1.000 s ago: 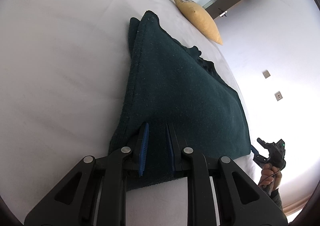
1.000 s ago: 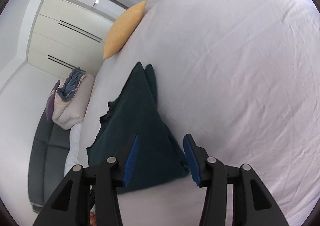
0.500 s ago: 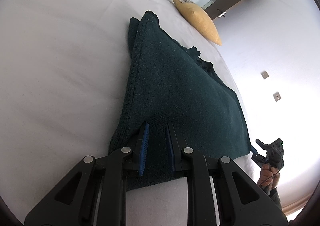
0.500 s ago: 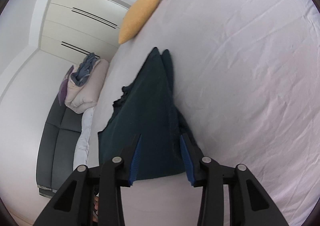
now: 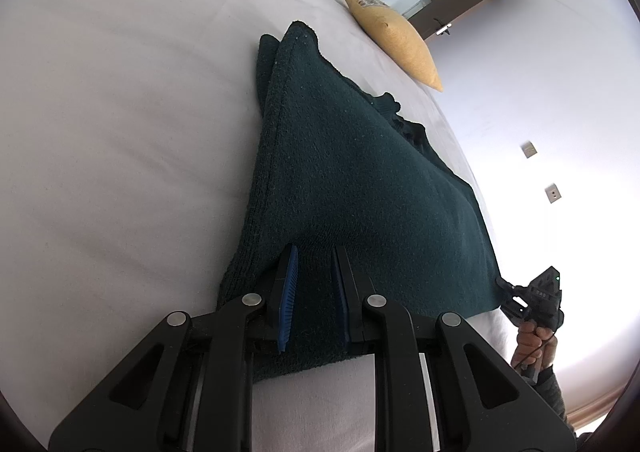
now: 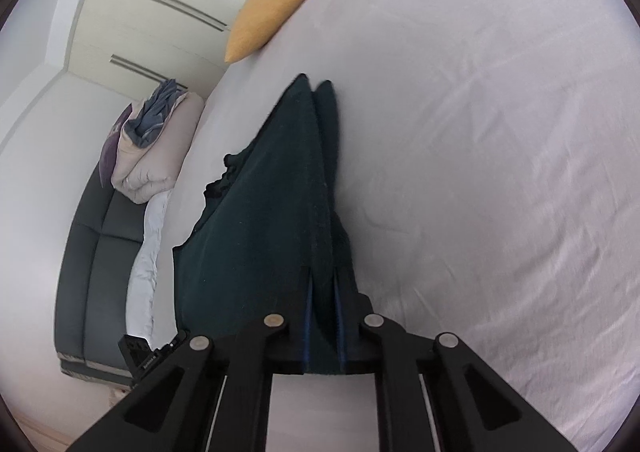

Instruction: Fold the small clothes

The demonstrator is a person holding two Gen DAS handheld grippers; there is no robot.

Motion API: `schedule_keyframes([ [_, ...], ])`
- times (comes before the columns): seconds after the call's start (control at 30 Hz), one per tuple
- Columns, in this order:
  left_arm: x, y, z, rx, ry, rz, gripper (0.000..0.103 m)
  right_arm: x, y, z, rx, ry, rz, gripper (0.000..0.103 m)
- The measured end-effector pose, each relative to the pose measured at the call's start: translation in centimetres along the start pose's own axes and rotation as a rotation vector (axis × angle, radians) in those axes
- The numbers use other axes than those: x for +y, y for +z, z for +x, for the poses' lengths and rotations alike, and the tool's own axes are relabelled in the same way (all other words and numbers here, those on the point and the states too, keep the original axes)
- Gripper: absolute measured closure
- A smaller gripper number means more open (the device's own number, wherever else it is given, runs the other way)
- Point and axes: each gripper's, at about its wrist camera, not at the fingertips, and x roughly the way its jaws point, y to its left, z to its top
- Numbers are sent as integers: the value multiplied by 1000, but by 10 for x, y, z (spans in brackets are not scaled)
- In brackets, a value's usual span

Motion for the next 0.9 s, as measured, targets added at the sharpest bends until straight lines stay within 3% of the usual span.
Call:
schedule_keyframes([
  [0.27, -6, 4, 1, 38, 29, 50, 86, -18, -14, -4, 31, -31, 43, 98],
  [0.7, 2, 5, 1, 25, -15, 19, 86, -16, -19, -3, 27, -56, 20, 98],
  [0.8, -7, 4, -5, 16, 20, 43, 86, -11, -20, -12, 14, -50, 27, 83],
  [0.87, -16, 4, -11, 6, 56, 65, 86, 0, -21, -25, -19, -137, -21, 64],
  [0.9, -21, 6, -15, -6, 73, 75, 86, 7, -20, -33, -45, -205, -49, 64],
])
